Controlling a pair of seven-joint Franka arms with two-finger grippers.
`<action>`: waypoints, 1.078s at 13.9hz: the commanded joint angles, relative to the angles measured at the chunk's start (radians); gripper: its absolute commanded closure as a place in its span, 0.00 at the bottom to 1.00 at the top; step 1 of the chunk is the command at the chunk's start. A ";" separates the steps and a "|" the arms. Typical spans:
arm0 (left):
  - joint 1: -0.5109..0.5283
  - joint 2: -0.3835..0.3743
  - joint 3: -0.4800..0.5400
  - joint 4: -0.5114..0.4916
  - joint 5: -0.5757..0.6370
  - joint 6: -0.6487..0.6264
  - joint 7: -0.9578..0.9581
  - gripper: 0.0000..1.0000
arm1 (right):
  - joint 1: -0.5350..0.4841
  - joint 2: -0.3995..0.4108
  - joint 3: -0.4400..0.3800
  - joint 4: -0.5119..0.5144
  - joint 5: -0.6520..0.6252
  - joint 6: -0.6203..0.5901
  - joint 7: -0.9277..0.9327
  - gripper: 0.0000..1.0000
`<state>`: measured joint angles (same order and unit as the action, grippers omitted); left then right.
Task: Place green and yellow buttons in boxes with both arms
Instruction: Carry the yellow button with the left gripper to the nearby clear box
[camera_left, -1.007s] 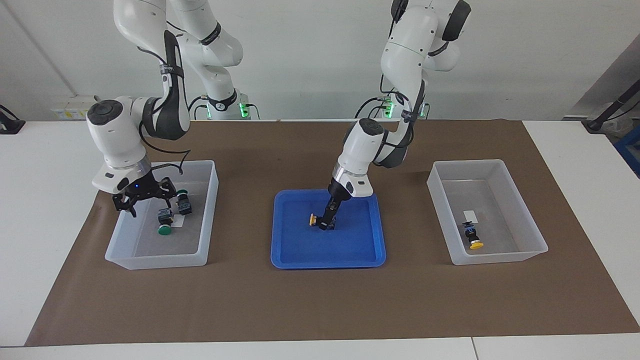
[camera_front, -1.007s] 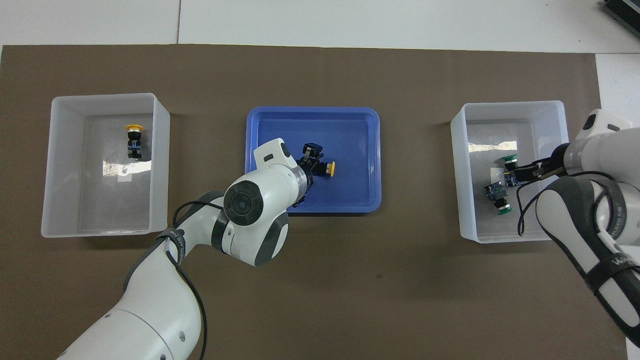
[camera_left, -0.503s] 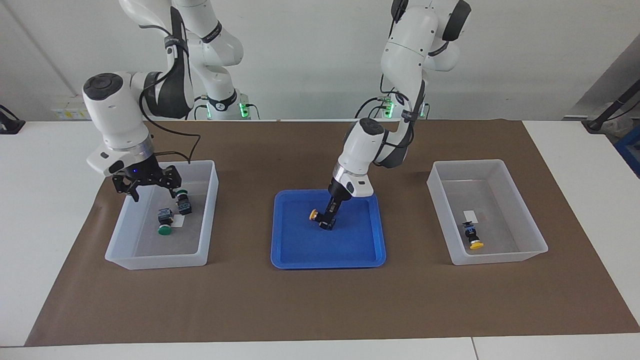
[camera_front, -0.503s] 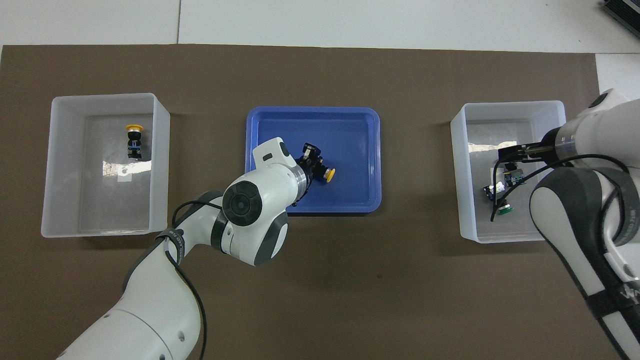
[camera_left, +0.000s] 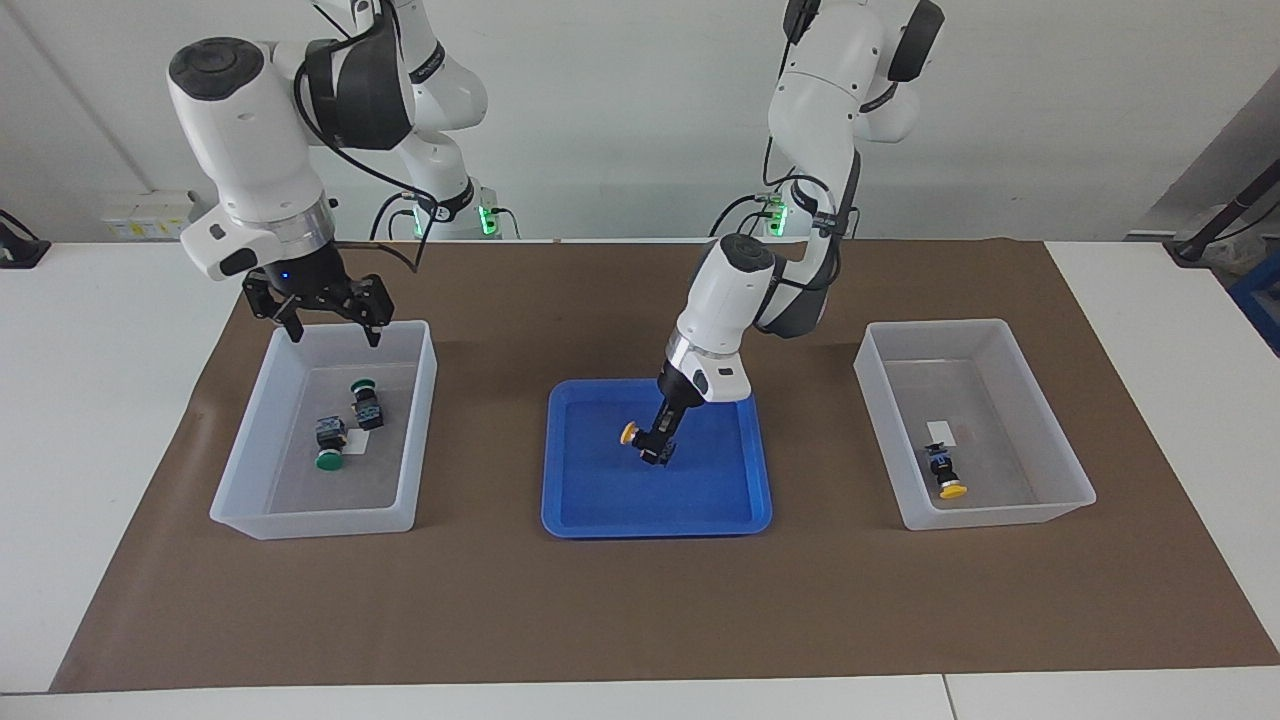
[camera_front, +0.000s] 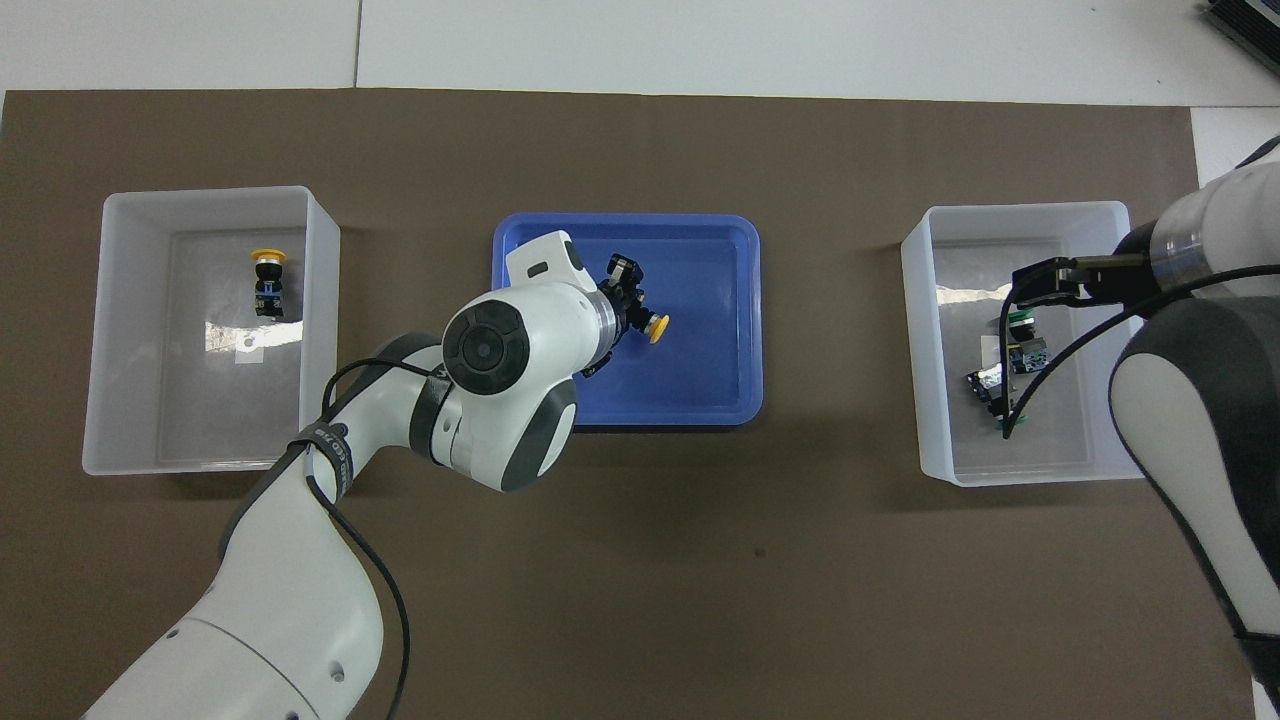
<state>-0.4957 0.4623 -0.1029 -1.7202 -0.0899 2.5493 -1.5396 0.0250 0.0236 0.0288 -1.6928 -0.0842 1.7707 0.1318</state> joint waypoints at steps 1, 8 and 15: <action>0.058 0.039 0.003 0.175 0.044 -0.188 0.041 1.00 | -0.008 -0.028 -0.003 0.027 0.021 -0.069 0.009 0.00; 0.293 -0.027 -0.011 0.281 0.027 -0.532 0.581 1.00 | -0.004 -0.068 -0.003 -0.010 0.021 -0.111 0.008 0.00; 0.515 -0.031 -0.012 0.349 -0.014 -0.739 1.204 1.00 | -0.008 -0.080 -0.003 -0.021 0.073 -0.168 0.003 0.00</action>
<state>-0.0264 0.4371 -0.1021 -1.3875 -0.0833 1.8560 -0.4674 0.0230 -0.0294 0.0253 -1.6836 -0.0401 1.6056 0.1318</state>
